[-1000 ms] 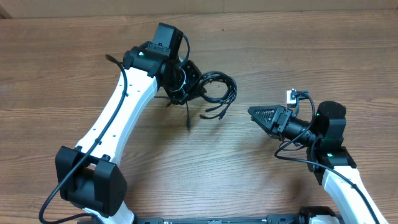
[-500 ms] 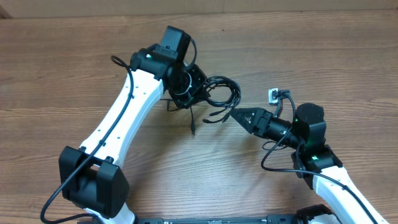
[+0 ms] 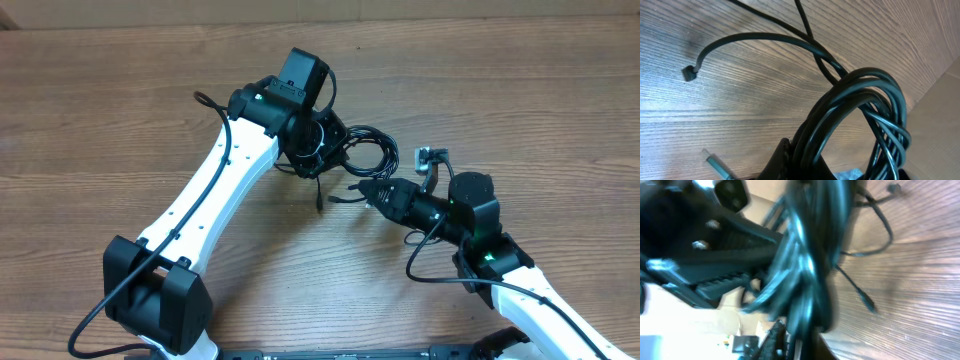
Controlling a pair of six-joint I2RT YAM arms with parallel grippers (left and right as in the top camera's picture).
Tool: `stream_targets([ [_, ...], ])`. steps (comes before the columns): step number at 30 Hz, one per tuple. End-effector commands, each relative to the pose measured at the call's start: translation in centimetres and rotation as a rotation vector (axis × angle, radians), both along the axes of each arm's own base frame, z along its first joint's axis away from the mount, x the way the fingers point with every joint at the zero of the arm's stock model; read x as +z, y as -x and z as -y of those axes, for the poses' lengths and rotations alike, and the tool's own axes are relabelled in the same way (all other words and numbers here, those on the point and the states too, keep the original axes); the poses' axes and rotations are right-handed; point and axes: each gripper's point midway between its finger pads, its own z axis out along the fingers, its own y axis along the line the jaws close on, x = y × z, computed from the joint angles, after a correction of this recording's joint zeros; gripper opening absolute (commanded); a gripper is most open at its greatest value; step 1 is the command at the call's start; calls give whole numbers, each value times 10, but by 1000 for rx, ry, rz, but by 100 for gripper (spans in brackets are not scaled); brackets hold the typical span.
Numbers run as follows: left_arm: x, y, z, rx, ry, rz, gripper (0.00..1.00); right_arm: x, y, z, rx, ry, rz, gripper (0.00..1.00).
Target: Untangle cables
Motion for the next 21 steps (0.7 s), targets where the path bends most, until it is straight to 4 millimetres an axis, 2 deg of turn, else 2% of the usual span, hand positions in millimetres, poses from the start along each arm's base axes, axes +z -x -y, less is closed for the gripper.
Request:
stream_targets([
  [1, -2, -7, -4, -37, -6, 37, 4, -8, -2, 2, -20, 34, -42, 4],
  [6, 5, -12, 1, -321, 12, 229, 4, -31, -5, 17, -108, 115, -110, 4],
  [8, 7, -13, 0, -432, 11, 302, 4, -31, -5, 17, -88, 140, -74, 4],
  [10, 7, -16, -2, -543, -10, 388, 4, -31, -5, 17, -76, 157, -50, 11],
  [14, 5, -22, -7, -707, -92, 517, 4, -27, 0, 12, -9, 181, 20, 27],
  [16, -3, -33, -23, -719, -221, 540, 4, -18, 6, 8, 65, 203, 112, 37],
  [18, -5, -38, -31, -706, -280, 540, 4, -9, 9, 7, 90, 210, 174, 41],
  [21, -5, -38, -31, -707, -282, 540, 4, 8, 12, 7, 108, 227, 281, 42],
])
